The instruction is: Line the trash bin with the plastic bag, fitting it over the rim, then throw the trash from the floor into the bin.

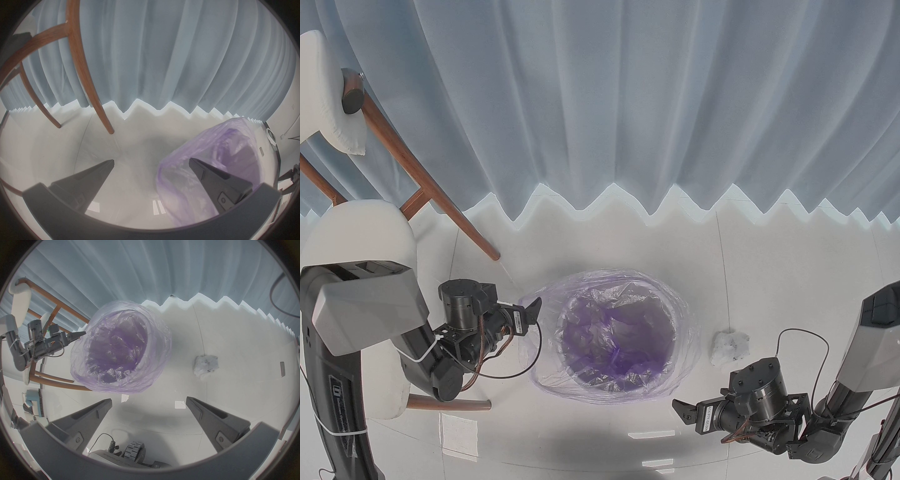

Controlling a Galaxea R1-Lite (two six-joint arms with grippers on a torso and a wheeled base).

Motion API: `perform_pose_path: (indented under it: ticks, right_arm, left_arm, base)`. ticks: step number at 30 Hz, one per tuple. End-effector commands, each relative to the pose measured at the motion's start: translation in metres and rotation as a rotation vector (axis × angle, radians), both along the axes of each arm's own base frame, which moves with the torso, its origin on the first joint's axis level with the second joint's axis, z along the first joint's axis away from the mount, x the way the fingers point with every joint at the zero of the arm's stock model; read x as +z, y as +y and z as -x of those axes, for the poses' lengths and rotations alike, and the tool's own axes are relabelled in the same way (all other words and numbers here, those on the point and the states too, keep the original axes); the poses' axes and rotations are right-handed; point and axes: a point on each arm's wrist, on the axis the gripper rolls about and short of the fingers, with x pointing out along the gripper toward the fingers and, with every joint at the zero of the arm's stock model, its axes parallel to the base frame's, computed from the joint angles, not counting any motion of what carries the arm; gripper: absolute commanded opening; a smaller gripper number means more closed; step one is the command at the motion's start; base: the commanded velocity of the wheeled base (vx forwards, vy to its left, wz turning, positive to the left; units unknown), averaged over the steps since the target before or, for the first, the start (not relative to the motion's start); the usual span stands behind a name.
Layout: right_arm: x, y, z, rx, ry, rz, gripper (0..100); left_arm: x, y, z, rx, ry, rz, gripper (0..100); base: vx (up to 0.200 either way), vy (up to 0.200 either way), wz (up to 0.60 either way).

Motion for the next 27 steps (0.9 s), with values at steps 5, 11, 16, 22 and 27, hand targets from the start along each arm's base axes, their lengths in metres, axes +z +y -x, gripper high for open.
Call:
perform_pose_path:
  ticks: [5,11,16,22,27]
  right_arm:
    - [-0.004,0.002,-0.001,0.0,0.008,0.006,100]
    - [-0.004,0.005,0.002,0.017,0.011,0.007,100]
    - [-0.004,0.004,0.003,0.005,0.01,0.007,100]
    - [-0.005,0.004,0.002,-0.004,0.01,0.009,100]
    - [-0.005,0.004,0.002,-0.006,0.012,0.011,100]
  left_arm:
    - [0.011,-0.003,0.097,-0.127,0.136,-0.028,100]
    - [-0.013,-0.021,0.123,-0.183,0.265,-0.015,100]
    - [-0.05,-0.025,0.119,-0.152,0.308,-0.052,100]
    - [-0.075,-0.026,0.127,-0.157,0.362,-0.093,100]
    - [-0.083,-0.023,0.135,-0.157,0.411,-0.119,100]
  base:
    - [0.0,0.0,0.0]
    - [0.0,0.0,0.0]
    - [0.0,0.0,0.0]
    - [0.0,0.0,0.0]
    - [0.0,0.0,0.0]
